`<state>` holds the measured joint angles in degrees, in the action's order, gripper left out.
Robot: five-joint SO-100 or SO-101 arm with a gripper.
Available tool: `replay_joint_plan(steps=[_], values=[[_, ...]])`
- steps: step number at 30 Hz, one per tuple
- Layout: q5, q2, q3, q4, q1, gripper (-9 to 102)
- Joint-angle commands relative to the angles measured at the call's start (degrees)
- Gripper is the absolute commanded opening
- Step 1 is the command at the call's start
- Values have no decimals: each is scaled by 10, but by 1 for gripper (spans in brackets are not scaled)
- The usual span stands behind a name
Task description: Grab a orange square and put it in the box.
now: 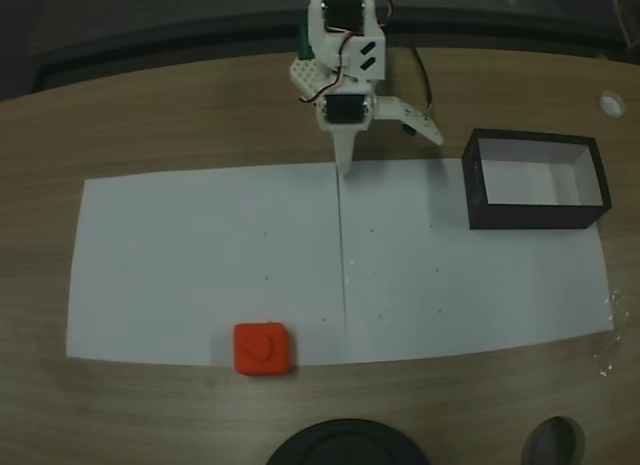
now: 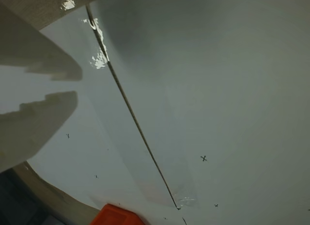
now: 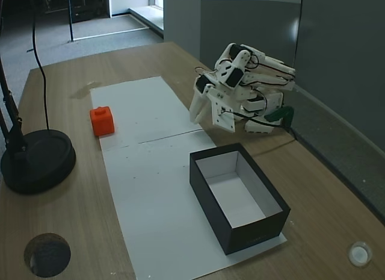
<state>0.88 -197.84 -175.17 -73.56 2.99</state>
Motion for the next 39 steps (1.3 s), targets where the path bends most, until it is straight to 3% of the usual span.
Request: replay_joint_plan(steps=[1, 32, 35, 39], values=[[4, -13, 33, -5, 1, 0], [4, -13, 33, -5, 0, 0], [0, -14, 29, 27, 6, 0], [0, -13, 57, 150, 47, 5]])
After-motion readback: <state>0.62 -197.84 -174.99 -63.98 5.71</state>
